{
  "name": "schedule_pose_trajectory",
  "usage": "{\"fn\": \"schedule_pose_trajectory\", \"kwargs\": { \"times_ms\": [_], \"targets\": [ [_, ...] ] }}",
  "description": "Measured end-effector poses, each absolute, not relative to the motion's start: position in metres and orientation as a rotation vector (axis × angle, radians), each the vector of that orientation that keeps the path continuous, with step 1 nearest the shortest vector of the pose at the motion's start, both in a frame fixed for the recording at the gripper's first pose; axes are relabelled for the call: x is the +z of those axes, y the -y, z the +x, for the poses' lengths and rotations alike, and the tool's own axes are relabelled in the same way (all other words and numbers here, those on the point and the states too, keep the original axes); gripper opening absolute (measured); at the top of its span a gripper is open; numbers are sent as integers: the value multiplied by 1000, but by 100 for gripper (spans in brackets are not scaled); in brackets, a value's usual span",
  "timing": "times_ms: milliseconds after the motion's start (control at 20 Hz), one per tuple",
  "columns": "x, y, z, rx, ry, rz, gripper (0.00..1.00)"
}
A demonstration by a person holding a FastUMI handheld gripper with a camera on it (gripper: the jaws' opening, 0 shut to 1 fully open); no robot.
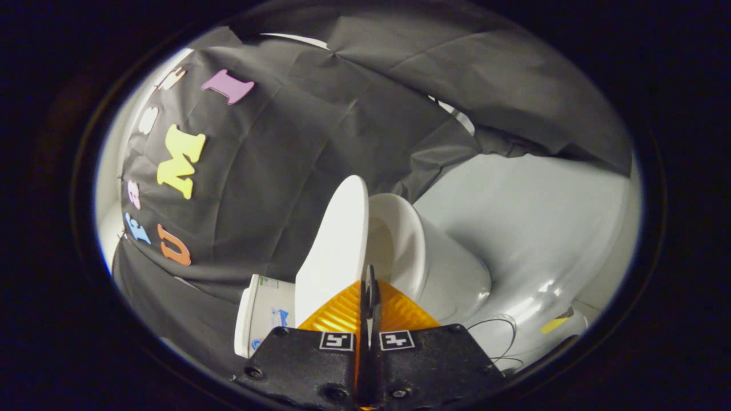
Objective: Open the toilet lid.
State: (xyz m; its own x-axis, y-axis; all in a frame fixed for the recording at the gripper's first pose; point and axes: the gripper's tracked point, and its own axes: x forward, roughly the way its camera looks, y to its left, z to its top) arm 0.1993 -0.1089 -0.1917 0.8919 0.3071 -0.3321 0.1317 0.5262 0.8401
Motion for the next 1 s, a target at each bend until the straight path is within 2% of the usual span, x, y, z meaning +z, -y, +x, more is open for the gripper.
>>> {"fn": "schedule_pose_trajectory", "kwargs": {
  "times_ms": [1000],
  "targets": [
    [-75, 58, 183, 113, -366, 709, 4]
  ]
}}
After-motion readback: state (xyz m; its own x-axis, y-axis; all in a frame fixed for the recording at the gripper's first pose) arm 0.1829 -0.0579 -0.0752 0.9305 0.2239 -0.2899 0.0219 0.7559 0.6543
